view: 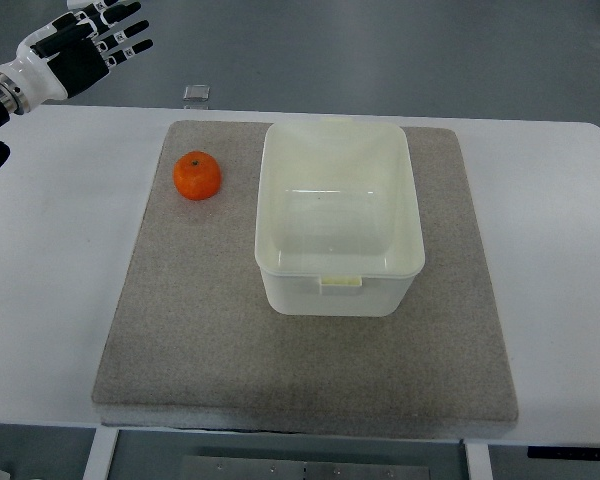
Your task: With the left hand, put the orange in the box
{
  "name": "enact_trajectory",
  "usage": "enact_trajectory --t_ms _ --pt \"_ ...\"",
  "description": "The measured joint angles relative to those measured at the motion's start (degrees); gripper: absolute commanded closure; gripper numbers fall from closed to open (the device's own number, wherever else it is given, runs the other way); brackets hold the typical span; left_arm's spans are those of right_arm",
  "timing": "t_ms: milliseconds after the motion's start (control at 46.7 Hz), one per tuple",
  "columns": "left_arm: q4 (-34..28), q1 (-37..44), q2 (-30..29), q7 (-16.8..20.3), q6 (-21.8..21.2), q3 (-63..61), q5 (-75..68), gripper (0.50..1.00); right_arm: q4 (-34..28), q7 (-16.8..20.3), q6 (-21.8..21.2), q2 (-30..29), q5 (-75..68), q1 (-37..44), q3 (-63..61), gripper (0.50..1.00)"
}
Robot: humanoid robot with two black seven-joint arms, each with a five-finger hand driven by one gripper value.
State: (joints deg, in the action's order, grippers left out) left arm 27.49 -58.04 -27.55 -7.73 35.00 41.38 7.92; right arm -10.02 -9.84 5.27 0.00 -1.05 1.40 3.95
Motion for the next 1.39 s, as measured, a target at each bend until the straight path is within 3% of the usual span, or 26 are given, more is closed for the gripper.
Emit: enact_trajectory --t_ms 1113,1242,1392 --pt "0.3 1.1 0.1 0.6 0.0 -1.0 -1.6 0.508 0.0 0.0 0.0 0.0 0.0 0.0 0.0 0.568" --pt "0.6 1.2 0.2 3.5 0.0 -1.0 -7.6 0.508 0.0 0.0 0.0 0.0 0.0 0.0 0.0 0.568" --pt "0.8 1.2 0.2 10.5 0.0 -0.6 -17.4 0.508 0.0 0.0 0.0 0.0 0.0 0.0 0.0 0.568"
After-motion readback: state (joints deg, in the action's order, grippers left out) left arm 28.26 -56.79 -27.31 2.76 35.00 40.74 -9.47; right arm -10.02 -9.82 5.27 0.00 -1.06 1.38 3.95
